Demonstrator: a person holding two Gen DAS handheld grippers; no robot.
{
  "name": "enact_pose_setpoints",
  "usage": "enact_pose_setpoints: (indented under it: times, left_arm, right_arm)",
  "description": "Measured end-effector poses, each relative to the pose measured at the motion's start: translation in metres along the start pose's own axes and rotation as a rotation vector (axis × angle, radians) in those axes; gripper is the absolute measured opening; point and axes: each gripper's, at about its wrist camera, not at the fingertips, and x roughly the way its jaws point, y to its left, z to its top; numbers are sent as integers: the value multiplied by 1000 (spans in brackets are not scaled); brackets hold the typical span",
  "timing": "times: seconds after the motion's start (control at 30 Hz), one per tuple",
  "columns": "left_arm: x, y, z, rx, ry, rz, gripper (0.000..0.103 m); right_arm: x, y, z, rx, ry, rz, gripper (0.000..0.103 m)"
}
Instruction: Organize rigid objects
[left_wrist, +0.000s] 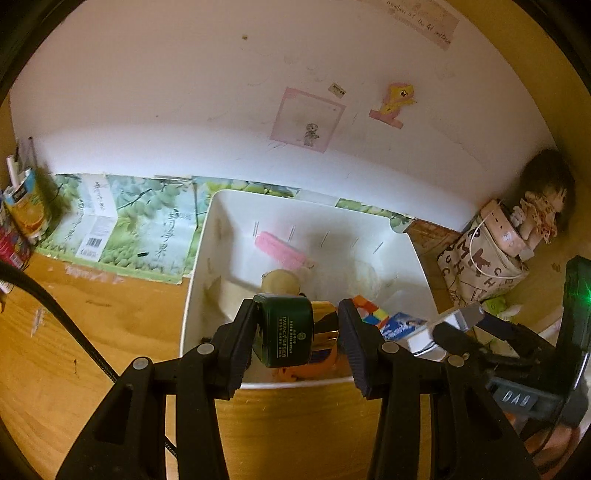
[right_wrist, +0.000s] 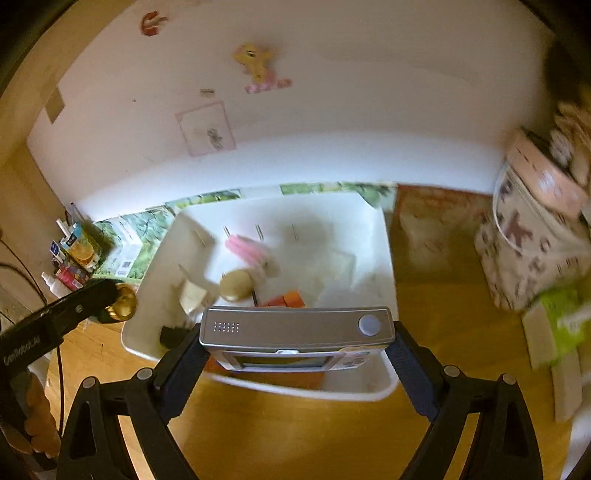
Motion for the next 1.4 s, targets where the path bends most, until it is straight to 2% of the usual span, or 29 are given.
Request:
enact_pose_setpoints:
  times: [0.13, 0.2, 0.27, 0.43, 0.57, 0.73, 0.87, 1.0, 1.1, 1.27, 1.4]
  left_arm:
    - [16, -4, 10, 0, 29, 8, 49]
    - [18, -7, 14, 3, 14, 12, 53]
    - [17, -9, 18, 0, 2, 18, 73]
    - [13, -8, 21, -37, -14, 51, 83]
    - [7, -7, 12, -60, 8, 82, 84]
    - [-5, -8, -15, -93, 7, 125, 85]
    - [-16, -10, -49, -141, 40, 157, 85]
    - [-32, -21, -87, -152, 39, 201, 85]
    - [-44, -32, -114, -161, 67, 215, 85]
    - [-67, -50, -140, -169, 81, 218, 85]
    - [-86, -65, -139, -150, 23, 234, 85]
  right_arm:
    - [13, -3, 7, -11, -7, 44, 94]
    - [23, -7, 9, 3, 13, 66, 94]
    - [31, -12, 9, 30, 31, 85, 95]
    - [28, -17, 8, 33, 14, 85, 100]
    - [23, -19, 3, 32, 37, 105, 103]
    - [9, -21, -23, 5, 76, 120, 103]
    - [-2, -27, -50, -6, 126, 134, 103]
    - [-19, -35, -84, -3, 178, 144, 103]
    - [-38, -39, -106, 3, 202, 149, 103]
    - [-78, -40, -121, -7, 138, 137, 103]
    - [-106, -38, -123, -36, 60, 123, 103]
